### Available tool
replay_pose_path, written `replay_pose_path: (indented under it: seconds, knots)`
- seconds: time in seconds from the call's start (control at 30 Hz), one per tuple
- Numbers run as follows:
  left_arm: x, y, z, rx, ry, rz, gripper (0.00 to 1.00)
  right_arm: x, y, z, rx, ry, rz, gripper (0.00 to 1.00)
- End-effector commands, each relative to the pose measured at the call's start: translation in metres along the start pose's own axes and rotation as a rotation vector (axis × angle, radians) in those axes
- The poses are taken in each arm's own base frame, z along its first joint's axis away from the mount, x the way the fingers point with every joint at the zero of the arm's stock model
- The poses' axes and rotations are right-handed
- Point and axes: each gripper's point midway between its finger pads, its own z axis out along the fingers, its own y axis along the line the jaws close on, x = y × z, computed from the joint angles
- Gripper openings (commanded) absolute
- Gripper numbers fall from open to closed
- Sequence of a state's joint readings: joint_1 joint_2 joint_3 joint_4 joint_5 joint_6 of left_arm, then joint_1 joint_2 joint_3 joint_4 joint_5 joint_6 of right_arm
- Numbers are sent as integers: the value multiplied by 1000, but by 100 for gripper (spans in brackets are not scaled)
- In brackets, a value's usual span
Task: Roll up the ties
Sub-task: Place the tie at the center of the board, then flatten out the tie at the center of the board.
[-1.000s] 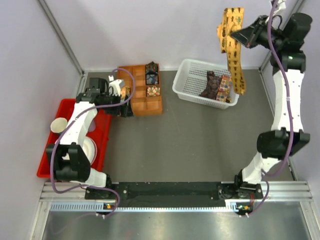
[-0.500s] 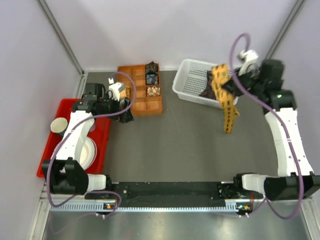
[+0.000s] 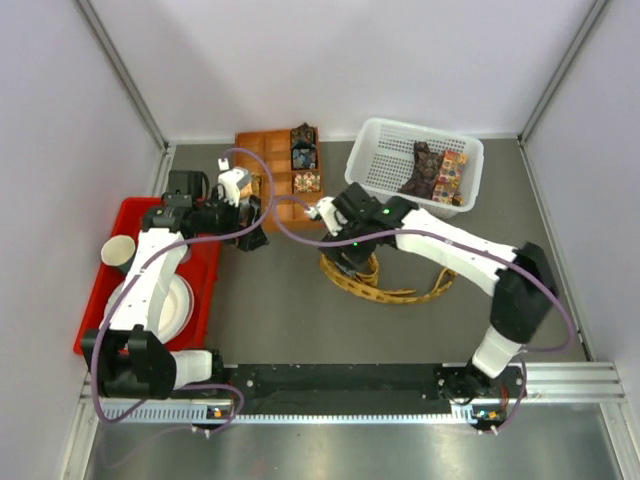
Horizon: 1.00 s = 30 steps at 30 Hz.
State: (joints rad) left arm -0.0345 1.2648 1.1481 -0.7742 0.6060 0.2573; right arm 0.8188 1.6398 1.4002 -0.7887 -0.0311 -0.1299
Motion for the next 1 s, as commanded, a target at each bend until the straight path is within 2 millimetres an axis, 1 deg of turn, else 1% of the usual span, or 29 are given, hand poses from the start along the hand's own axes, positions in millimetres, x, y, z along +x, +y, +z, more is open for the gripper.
replay_pose_path:
  seconds: [0.0,0.03,0.07,0.1,0.13,0.17,0.2,0.23,0.27,0.3,0.33,0.37,0.4,0.43,0.47,0.5,0.53,0.57,0.6,0.63,0.67,0.7,0.73,0.77,0.8,0.83,0.87,0.9,0.97]
  knots:
    - [-7,-33,-17,130,-87,119,99,-31,47,-38,-332,-51,39,71]
    - [-7,-39,-20,160,-109,185,99,-33,25,-43,-336,-75,101,72]
    - [-6,-46,-22,185,-133,225,99,-32,13,-47,-336,-83,138,72]
    - [-4,-59,-26,239,-182,280,98,-29,7,-52,-362,-89,161,72]
    - [-2,-62,-28,244,-196,350,98,-22,-21,-58,-333,-108,207,71]
    - [0,-72,-27,261,-194,392,96,-17,-33,-62,-325,-119,237,71]
    - [4,-74,-24,250,-175,420,95,-14,-43,-70,-345,-146,271,70]
    - [9,-80,-21,269,-154,468,94,-4,-50,-78,-351,-153,308,70]
    - [16,-98,-12,330,-113,514,91,8,-78,-87,-321,-179,388,70]
    - [18,-106,-7,349,-92,541,91,15,-86,-94,-328,-195,405,70]
    - [20,-121,3,369,-69,592,90,30,-93,-96,-316,-183,440,70]
    - [23,-125,16,381,-36,592,89,47,-118,-111,-254,-216,504,70]
    - [19,-132,24,387,-33,615,89,55,-126,-118,-252,-242,524,71]
    - [17,-148,38,387,-16,673,89,72,-136,-121,-238,-251,580,71]
    - [23,-154,61,397,45,673,89,89,-151,-135,-205,-277,653,71]
    - [10,-168,70,403,38,705,90,104,-159,-138,-186,-283,672,71]
    - [13,-194,83,431,64,744,89,114,-164,-144,-174,-291,700,71]
    - [25,-201,113,439,140,739,89,121,-164,-151,-179,-302,730,71]
    - [7,-221,121,442,115,755,90,142,-178,-159,-133,-319,777,71]
    - [12,-245,132,476,142,768,92,150,-182,-164,-118,-326,794,71]
    - [35,-249,160,490,260,752,92,158,-181,-170,-127,-336,832,71]
    - [8,-272,167,509,218,763,92,174,-189,-178,-96,-353,860,71]
    - [12,-290,176,532,247,744,92,182,-192,-182,-88,-362,885,71]
    - [36,-292,202,553,352,708,93,187,-192,-186,-89,-376,904,71]
    - [9,-314,208,573,287,706,93,200,-195,-192,-79,-385,939,70]
    - [10,-326,217,577,298,672,94,205,-194,-194,-83,-390,953,70]
    - [25,-326,240,570,343,653,95,208,-194,-197,-87,-399,962,70]
    - [12,-338,244,574,314,655,95,211,-191,-201,-97,-398,963,70]
    - [29,-343,263,574,357,631,97,220,-191,-205,-91,-399,981,70]
